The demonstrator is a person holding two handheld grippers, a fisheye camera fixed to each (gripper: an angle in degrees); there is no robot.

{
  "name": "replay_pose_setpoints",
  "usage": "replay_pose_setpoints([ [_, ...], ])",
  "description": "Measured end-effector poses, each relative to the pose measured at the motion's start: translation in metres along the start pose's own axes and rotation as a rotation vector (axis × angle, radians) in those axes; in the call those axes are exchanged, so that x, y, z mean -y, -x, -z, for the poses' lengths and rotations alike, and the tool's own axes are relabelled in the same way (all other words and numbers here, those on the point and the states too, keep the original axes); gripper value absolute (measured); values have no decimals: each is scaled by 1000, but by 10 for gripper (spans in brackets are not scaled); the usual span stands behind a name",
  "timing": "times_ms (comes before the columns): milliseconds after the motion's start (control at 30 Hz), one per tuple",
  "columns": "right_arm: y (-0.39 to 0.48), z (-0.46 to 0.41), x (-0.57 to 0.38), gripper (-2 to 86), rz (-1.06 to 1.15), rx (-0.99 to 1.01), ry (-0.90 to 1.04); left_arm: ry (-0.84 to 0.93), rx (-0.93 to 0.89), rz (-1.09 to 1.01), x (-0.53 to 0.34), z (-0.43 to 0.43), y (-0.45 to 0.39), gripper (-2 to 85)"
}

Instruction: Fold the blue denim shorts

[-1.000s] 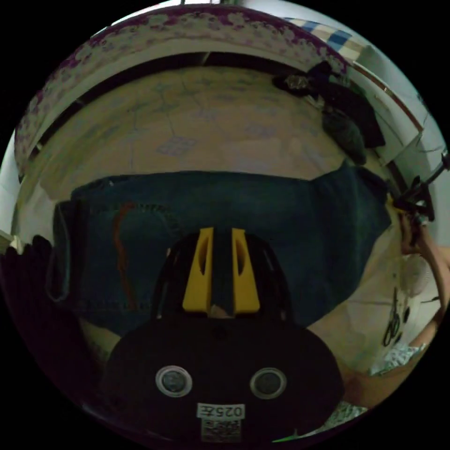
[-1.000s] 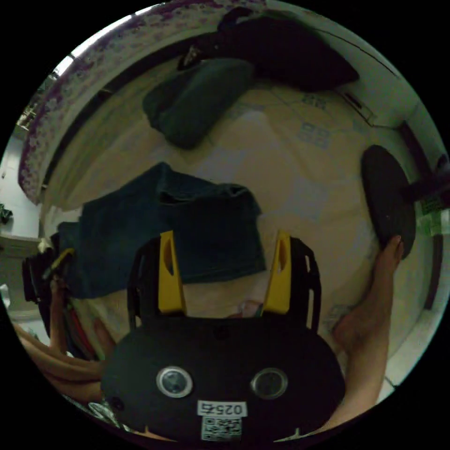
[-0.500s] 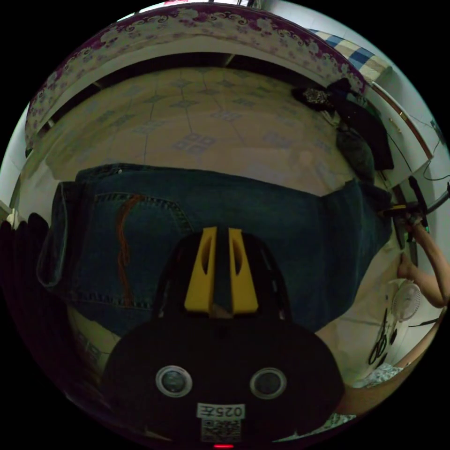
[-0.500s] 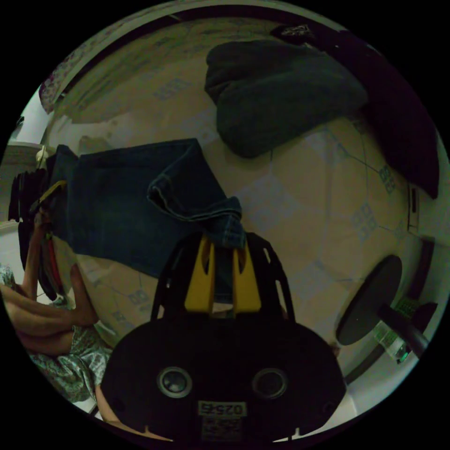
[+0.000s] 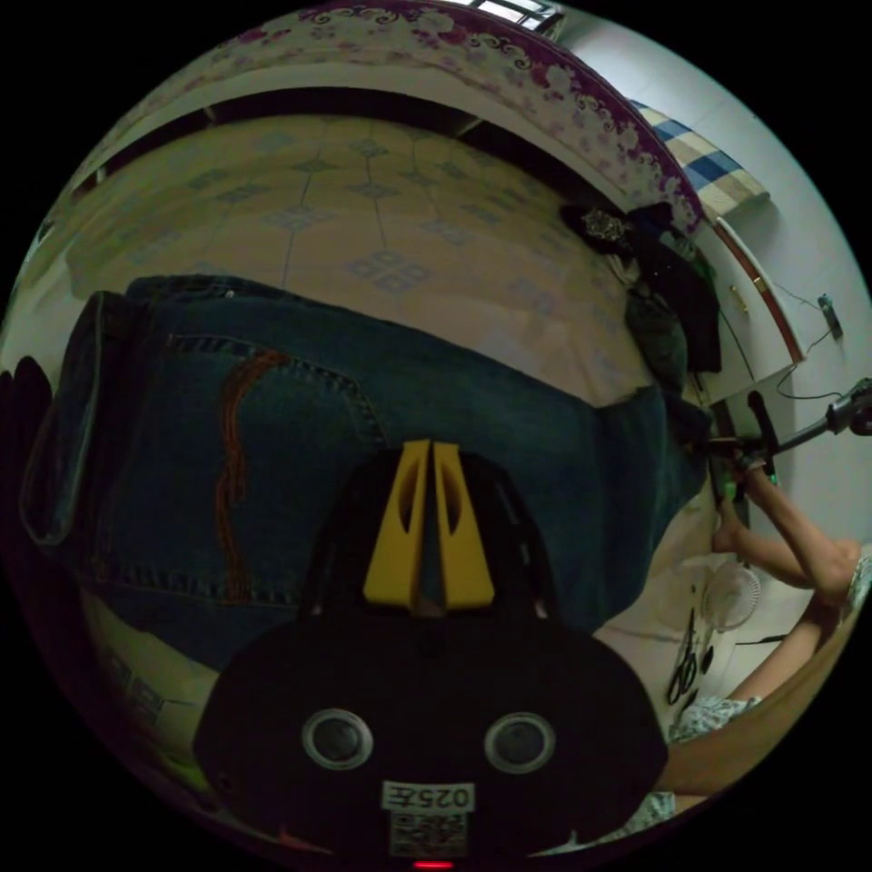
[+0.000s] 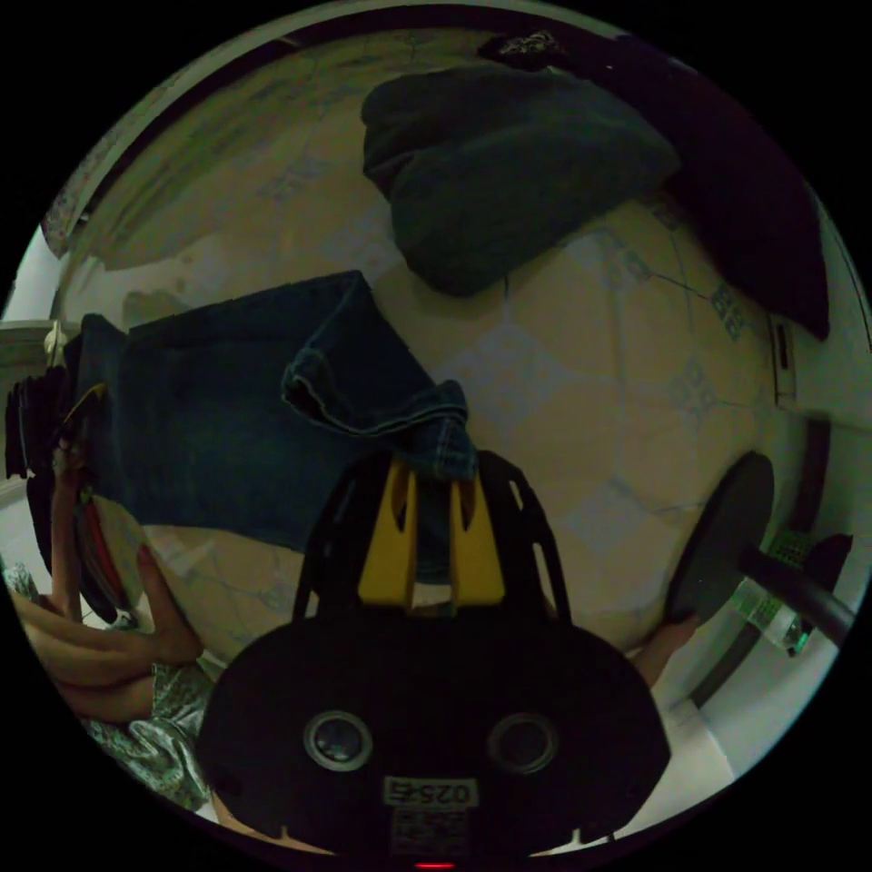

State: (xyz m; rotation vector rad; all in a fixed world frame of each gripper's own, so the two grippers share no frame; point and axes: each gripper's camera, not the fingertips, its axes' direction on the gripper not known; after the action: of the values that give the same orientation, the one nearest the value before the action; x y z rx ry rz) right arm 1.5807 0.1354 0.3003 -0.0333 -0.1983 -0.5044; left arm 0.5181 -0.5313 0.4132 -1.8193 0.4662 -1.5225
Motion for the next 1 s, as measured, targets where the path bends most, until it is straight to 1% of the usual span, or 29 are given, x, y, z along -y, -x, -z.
replay_pose_setpoints([
  [67, -5, 3, -2, 45, 12, -12, 9, 0, -25, 16, 1, 4, 5, -10],
  [133, -16, 14, -7, 43, -21, -22, -10, -4, -40, 36, 2, 9, 8, -10],
  [167, -28, 24, -12, 42, -49, 5, -31, -13, -50, 51, 2, 11, 9, -10],
  [267, -67, 52, -27, 41, -211, 59, -103, -43, -78, 75, 4, 13, -1, -9],
  [333, -88, 65, -36, 40, -285, 58, -161, -52, -115, 80, 9, 9, -14, -9],
  [433, -118, 63, -37, 42, -367, -59, -109, -63, -198, 100, 21, -7, -42, -9],
  [500, -133, 54, -34, 47, -347, -146, -174, -75, -235, 84, 34, -16, -68, -9],
  [533, -135, 51, -33, 48, -342, -146, -188, -87, -225, 66, 36, -15, -74, -9],
  [633, -144, 39, -26, 63, -382, -83, -167, -191, -113, 17, 45, 17, -87, -9],
  [700, -136, 39, -26, 90, -359, -82, -205, -268, 25, 22, 47, 57, -70, -9],
  [733, -134, 40, -26, 102, -352, -80, -211, -283, 60, 32, 47, 68, -63, -9],
  [767, -128, 41, -28, 126, -353, -66, -250, -304, 125, 71, 46, 88, -42, -4],
  [800, -121, 43, -33, 131, -362, -37, -323, -312, 172, 130, 43, 107, -17, 2],
  [833, -117, 44, -35, 133, -357, -19, -357, -314, 191, 167, 40, 117, -3, 6],
  [900, -101, 38, -45, 132, -324, 81, -461, -327, 233, 328, 22, 150, 53, 21],
  [967, -91, 27, -49, 128, -311, 161, -491, -312, 272, 441, 4, 168, 88, 41],
  [1000, -85, 20, -51, 124, -302, 201, -510, -267, 298, 514, -6, 173, 106, 47],
])
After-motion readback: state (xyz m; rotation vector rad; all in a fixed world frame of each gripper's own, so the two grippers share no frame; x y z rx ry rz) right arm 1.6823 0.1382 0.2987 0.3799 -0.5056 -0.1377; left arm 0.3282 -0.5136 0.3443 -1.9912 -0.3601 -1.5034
